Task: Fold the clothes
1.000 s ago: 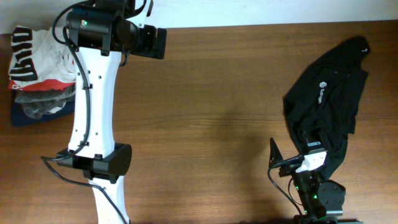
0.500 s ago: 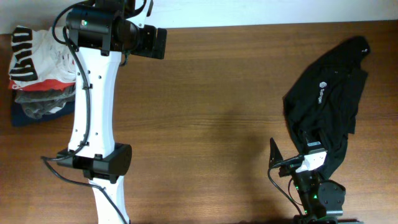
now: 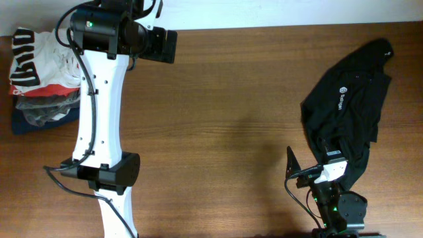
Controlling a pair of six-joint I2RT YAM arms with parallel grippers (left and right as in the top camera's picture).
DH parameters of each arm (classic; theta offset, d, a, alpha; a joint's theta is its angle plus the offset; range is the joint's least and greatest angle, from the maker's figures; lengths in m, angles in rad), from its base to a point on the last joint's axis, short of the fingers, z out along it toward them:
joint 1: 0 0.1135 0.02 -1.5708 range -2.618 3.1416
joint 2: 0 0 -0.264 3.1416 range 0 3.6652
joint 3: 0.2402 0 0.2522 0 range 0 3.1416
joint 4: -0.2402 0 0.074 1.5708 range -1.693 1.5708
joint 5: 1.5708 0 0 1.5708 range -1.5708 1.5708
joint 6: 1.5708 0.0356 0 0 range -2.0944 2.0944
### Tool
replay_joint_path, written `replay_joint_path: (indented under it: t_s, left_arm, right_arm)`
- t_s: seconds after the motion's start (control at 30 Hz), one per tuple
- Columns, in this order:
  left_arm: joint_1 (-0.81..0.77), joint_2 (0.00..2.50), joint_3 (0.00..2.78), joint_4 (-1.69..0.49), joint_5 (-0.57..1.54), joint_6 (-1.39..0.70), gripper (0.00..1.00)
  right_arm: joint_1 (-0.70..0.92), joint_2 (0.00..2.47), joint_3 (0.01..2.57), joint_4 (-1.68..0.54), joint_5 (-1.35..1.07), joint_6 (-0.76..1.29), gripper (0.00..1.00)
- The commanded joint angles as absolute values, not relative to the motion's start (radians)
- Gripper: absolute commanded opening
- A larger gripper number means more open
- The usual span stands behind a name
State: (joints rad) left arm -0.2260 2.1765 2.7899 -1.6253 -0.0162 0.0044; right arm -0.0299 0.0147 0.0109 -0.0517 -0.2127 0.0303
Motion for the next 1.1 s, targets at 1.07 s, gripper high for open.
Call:
replay_joint_path:
  t_s: [1.07]
  left_arm:
    - [-0.331, 1.479, 1.311, -0.391, -0.031, 0.203, 0.99]
  right_arm:
    - [-0.02, 0.003, 0.006, -0.056, -0.225, 0.042, 0.99]
